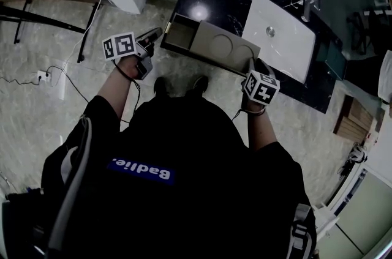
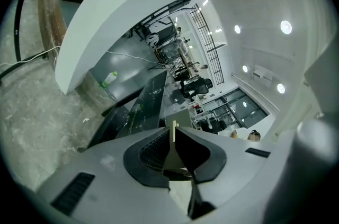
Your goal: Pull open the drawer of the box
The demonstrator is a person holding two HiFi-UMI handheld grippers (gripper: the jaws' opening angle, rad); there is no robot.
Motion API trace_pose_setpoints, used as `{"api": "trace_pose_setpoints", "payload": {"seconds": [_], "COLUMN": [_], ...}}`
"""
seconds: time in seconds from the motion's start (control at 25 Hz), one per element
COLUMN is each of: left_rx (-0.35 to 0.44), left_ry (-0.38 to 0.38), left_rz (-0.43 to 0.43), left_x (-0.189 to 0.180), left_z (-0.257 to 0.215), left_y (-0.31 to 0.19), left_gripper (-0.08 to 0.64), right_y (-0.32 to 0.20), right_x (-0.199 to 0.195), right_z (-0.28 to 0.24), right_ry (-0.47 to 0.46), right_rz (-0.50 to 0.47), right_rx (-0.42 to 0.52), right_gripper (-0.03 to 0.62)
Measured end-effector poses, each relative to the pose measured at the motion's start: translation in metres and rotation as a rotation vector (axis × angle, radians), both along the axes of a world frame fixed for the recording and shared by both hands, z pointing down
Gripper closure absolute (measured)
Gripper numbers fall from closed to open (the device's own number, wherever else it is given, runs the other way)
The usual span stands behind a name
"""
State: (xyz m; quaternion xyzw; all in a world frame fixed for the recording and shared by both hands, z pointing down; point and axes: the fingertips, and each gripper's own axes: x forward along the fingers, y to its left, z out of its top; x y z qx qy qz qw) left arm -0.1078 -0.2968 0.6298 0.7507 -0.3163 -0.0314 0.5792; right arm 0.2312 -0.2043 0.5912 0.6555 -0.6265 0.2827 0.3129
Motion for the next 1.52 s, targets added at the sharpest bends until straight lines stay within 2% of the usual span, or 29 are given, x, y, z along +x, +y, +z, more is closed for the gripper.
{"api": "trace_pose_setpoints", "payload": {"seconds": [0.16, 0.32, 0.56, 0.72, 0.84, 1.16, 1.36, 1.52], "left_rx": [0.005, 0.056, 0.214, 0.308, 0.384, 0.559, 0.613, 0.666], "left_ry": [-0.029, -0.071, -0.067, -0.119, -0.161, -0.186, -0.196, -0.253], "left_rz": [-0.068, -0.088, -0.068, -0.023, 0.012, 0.090, 0.083, 0.047], "left_x": [-0.034, -0.058, -0.067, -0.064, -0.052, 0.002, 0.037, 0.076], "left_z": [-0.004, -0.020, -0.057, -0.068, -0.083, -0.140, -0.171, -0.191], "left_y": [0.003, 0.013, 0.027, 0.031, 0.036, 0.084, 0.130, 0.179], "left_gripper": [0.534, 0.534, 0.534, 0.534, 0.534, 0.534, 0.534, 0.534], "right_y": [0.001, 0.006, 0.036, 0.064, 0.084, 0.109, 0.141, 0.181], "right_x": [0.004, 0.010, -0.003, -0.028, -0.046, -0.068, -0.057, -0.030], "right_z": [-0.001, -0.012, -0.037, -0.039, -0.047, -0.079, -0.084, -0.092], "right_ry": [-0.005, 0.001, 0.006, -0.001, -0.008, -0.054, -0.111, -0.164], "right_rz": [0.038, 0.087, 0.147, 0.149, 0.126, 0.025, -0.028, -0.056], "right_rx": [0.017, 0.059, 0.122, 0.133, 0.154, 0.262, 0.300, 0.336], "right_gripper": [0.512, 0.512, 0.512, 0.512, 0.512, 0.512, 0.512, 0.512]}}
